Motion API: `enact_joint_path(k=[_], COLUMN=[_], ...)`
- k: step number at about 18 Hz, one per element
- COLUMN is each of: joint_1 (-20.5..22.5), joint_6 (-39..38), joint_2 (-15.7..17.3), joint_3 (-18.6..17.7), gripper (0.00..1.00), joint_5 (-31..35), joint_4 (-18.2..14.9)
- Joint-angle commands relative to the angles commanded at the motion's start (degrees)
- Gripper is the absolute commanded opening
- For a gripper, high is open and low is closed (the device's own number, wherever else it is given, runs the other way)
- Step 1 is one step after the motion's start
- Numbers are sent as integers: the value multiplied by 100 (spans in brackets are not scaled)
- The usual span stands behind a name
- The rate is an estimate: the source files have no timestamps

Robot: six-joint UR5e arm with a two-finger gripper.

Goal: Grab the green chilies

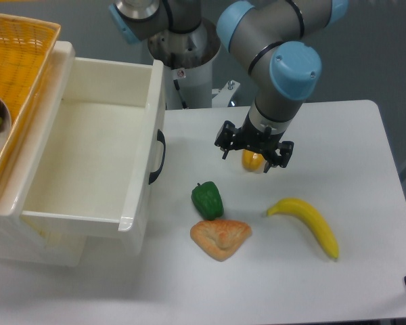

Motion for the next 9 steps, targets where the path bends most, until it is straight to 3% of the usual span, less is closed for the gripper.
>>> enact_joint_path(k=[5,9], joint_1=[-9,-44], joint_6=[-35,-79], joint_2=[-17,-9], joint_3=[9,-298], gripper=[100,100], joint_5=[-17,0], joint_4=[9,35])
